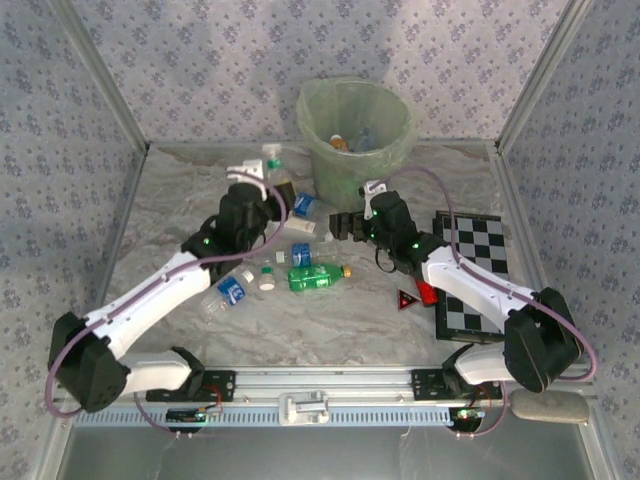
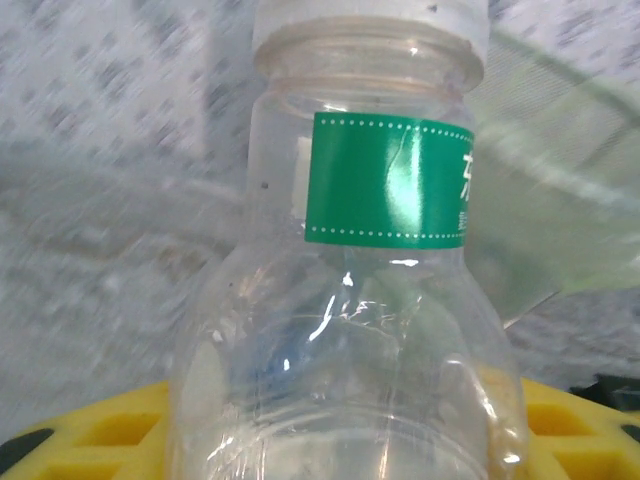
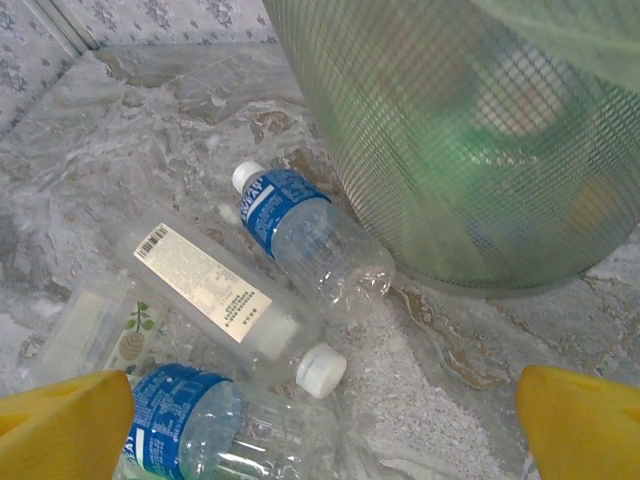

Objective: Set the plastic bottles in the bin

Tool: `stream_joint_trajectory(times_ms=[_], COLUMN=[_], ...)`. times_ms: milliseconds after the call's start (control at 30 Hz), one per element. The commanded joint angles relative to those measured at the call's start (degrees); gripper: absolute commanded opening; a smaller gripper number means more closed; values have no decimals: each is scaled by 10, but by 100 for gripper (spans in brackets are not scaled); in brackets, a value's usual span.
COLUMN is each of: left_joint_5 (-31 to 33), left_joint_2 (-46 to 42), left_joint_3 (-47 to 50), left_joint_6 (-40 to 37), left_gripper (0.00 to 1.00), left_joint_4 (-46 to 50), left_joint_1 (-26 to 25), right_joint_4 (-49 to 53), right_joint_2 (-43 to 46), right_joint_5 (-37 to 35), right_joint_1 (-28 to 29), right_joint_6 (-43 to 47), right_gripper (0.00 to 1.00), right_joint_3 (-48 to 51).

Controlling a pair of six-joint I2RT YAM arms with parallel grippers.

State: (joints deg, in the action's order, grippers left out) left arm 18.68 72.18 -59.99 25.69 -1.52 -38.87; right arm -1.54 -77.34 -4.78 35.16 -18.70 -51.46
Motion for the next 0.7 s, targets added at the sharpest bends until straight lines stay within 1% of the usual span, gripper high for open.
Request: stream_joint_trajectory(times_ms=[0,67,200,433,600,667], left_joint_5=[-97,-134,-188,-275,-310,-320], left_joint_2=[44,85,163,331,475,549], left_joint_3=[-89,-152,-263,-513,-765,-878], left_joint_6=[-99,-118,-150,-201,-217,-219], left_gripper=[51,51,51,51,51,51], left_joint_4=[-40,-13,36,197,317,371], left_joint_1=[15,28,41,47,47,48], right_joint_4=[-11,-13,-14,-10,5,8], right_joint_2=[17,18,23,40,66,81], right_joint_5=[1,2,3,5,0,-4], right_joint_1=[-5,-7,-10,-14,-17,-18], right_joint_6=[-9,-9,-12,-19,-20,-23], right_gripper=[100,100,100,100,100,100], right_joint_3=[8,12,21,37,47,55])
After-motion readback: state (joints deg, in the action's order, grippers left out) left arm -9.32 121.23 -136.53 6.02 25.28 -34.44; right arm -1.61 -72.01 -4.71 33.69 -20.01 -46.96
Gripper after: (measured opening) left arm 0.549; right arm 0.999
